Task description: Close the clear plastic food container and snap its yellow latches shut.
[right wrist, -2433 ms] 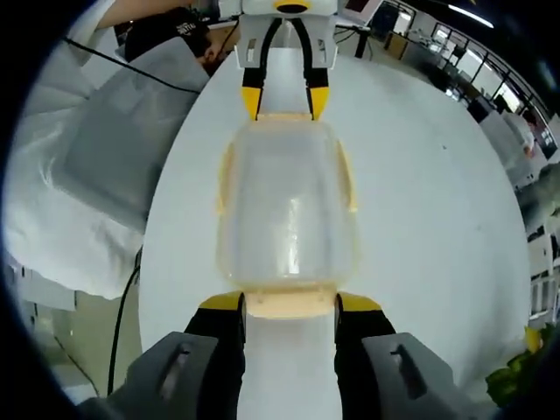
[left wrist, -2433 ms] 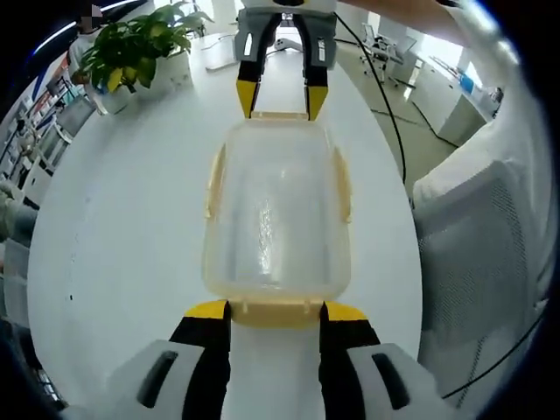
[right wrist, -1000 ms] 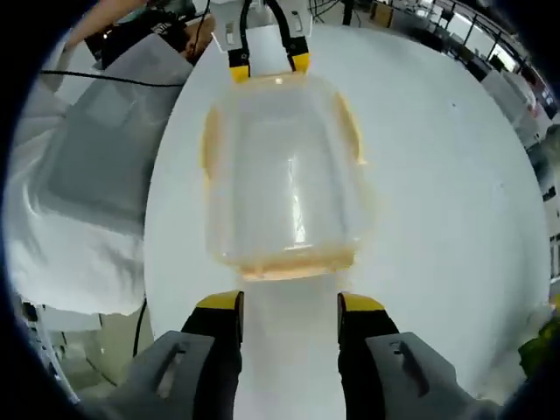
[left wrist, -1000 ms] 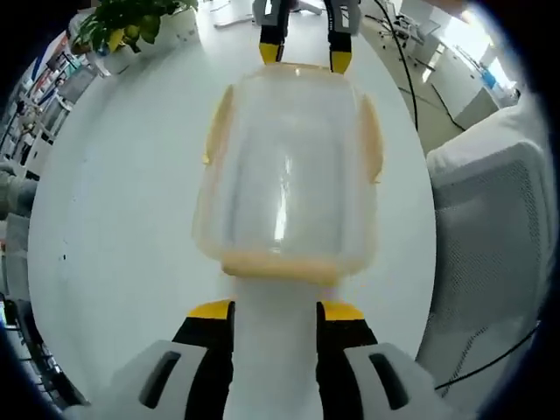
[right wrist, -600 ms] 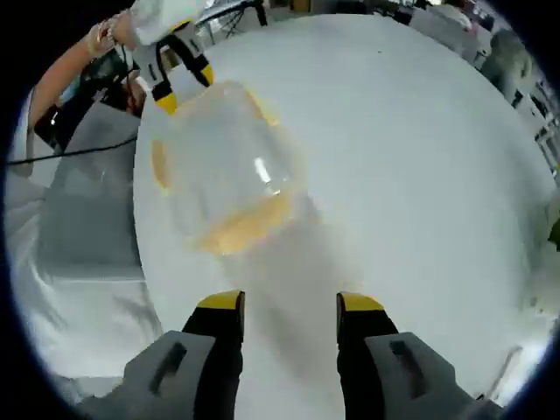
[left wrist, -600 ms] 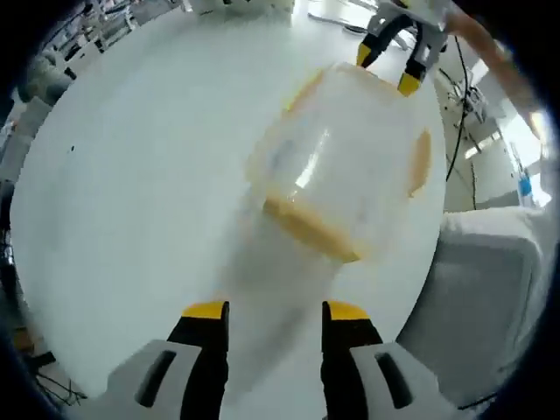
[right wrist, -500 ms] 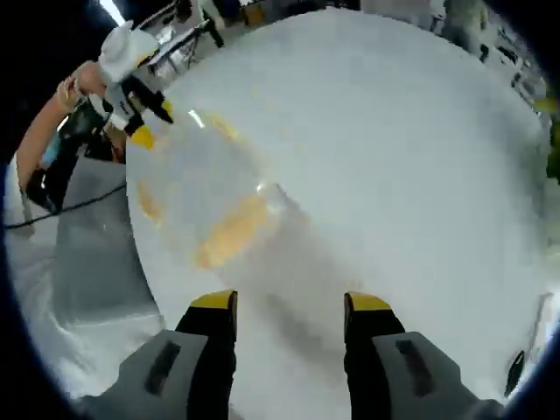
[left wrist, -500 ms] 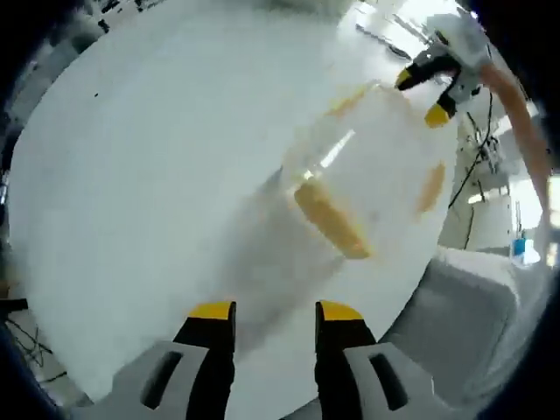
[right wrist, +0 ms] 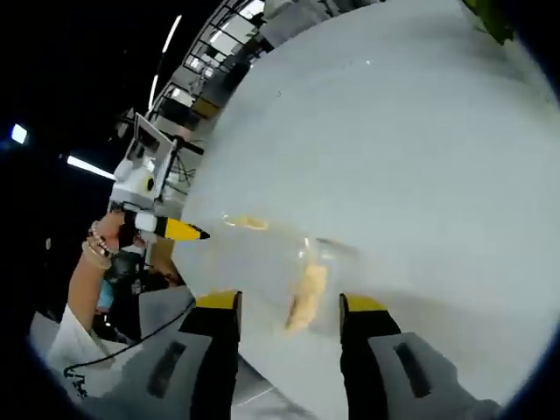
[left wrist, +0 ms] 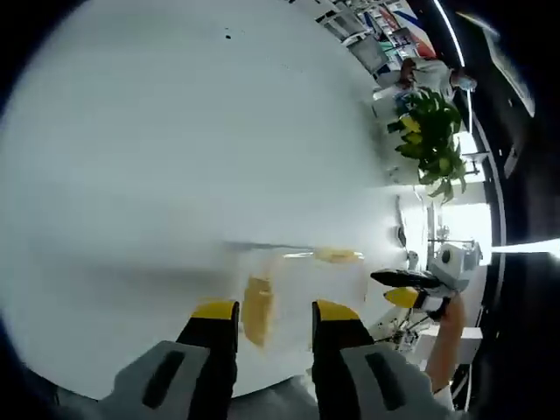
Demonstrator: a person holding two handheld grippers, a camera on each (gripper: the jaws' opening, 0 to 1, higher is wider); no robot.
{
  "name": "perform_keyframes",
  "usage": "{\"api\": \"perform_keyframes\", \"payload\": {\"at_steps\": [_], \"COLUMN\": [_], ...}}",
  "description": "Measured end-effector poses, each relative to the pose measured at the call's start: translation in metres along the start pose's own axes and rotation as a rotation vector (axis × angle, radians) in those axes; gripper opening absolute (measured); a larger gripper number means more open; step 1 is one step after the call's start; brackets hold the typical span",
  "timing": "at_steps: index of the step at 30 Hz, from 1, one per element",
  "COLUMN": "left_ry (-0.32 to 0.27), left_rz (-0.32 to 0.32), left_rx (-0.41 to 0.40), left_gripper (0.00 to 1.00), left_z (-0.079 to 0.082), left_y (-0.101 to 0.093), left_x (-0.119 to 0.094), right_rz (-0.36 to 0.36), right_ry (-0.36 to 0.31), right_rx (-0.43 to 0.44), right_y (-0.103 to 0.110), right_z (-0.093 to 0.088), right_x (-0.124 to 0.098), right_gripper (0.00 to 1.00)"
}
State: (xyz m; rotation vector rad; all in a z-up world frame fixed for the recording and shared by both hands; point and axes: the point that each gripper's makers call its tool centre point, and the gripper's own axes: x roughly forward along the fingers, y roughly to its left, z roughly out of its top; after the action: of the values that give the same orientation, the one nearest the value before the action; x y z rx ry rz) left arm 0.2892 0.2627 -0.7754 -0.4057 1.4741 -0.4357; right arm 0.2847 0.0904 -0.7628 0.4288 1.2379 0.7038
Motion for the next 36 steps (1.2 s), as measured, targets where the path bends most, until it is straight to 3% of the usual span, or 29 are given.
{"api": "perform_keyframes", "payload": {"at_steps": [4,10,12,13,15,27,36], "left_ry": [0.021,0.028,0.027,0.008,0.013,0.038,0.019], "left_rz": [0.071,0.051,0.060,0.084,0.076,0.075,0.060], "left_rx": [0.076,0.060,0.082,0.134,0.123,0.111,0.108], "left_gripper": [0.29,0.27,0.24,0.23,0.22,0.23,0.21], "left_z": [-0.006,0.001,0.003,0.008,0.005,0.006,0.004], "left_y": [0.001,-0.003,-0.003,0.001,-0.003,-0.003,-0.005], "left_x": [0.008,0.010,0.011,0.011,0.013,0.017,0.019], "right_rz": [-0.058,-0.072,-0.091,-0.127,-0.105,-0.082,-0.108], "right_ry": [0.062,0.069,0.087,0.102,0.091,0.101,0.121], "right_rx": [-0.073,-0.071,-0.092,-0.133,-0.102,-0.119,-0.104], "right_y": [-0.003,-0.003,-0.006,-0.013,-0.008,-0.010,-0.009], "right_z": [-0.009,-0.004,-0.006,-0.007,-0.005,-0.004,-0.004], "right_x": [0.008,0.016,0.018,0.018,0.019,0.020,0.022], "right_gripper": [0.37,0.30,0.23,0.21,0.21,0.20,0.21]}}
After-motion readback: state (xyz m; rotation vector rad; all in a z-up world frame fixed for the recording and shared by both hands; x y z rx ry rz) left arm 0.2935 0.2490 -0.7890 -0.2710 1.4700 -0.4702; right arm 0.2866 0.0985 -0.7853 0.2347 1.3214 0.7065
